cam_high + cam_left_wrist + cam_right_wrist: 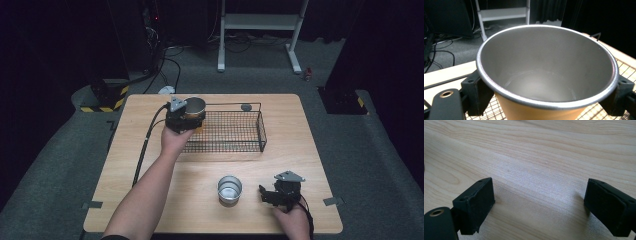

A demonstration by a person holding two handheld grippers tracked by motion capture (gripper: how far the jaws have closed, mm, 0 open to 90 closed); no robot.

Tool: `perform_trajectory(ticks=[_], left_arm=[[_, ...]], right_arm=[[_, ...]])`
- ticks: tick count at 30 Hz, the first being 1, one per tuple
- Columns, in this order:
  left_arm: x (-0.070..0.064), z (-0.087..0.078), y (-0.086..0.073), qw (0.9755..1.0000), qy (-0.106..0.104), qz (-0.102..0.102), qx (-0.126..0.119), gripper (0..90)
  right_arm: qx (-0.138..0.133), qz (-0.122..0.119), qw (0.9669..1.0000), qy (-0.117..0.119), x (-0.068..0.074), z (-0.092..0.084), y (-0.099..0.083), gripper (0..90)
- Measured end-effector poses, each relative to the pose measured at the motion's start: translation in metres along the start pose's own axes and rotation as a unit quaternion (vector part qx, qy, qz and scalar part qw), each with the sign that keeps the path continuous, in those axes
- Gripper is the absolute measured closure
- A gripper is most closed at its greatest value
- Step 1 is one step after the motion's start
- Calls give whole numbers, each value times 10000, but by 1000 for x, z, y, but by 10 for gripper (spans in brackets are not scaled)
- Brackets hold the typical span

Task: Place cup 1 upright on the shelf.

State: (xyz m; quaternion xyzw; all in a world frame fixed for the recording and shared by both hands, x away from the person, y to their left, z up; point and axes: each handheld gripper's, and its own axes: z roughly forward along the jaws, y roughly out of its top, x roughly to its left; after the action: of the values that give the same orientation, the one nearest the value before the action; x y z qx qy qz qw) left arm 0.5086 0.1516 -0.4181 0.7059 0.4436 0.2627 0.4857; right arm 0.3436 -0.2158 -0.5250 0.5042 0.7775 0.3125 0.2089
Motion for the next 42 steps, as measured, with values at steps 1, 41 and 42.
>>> perform_trajectory(ticks=[1,41,42], left_arm=[[0,2,-1,10000,3,-43,52,147],[-4,34,-15,9886,450,-42,1433,145],[-4,34,-14,9886,458,-26,1435,145]], right_arm=[[1,2,10000,0,0,0,0,91],[-6,-1,10000,-3,0,0,0,91],[-6,-1,10000,-3,0,0,0,92]])
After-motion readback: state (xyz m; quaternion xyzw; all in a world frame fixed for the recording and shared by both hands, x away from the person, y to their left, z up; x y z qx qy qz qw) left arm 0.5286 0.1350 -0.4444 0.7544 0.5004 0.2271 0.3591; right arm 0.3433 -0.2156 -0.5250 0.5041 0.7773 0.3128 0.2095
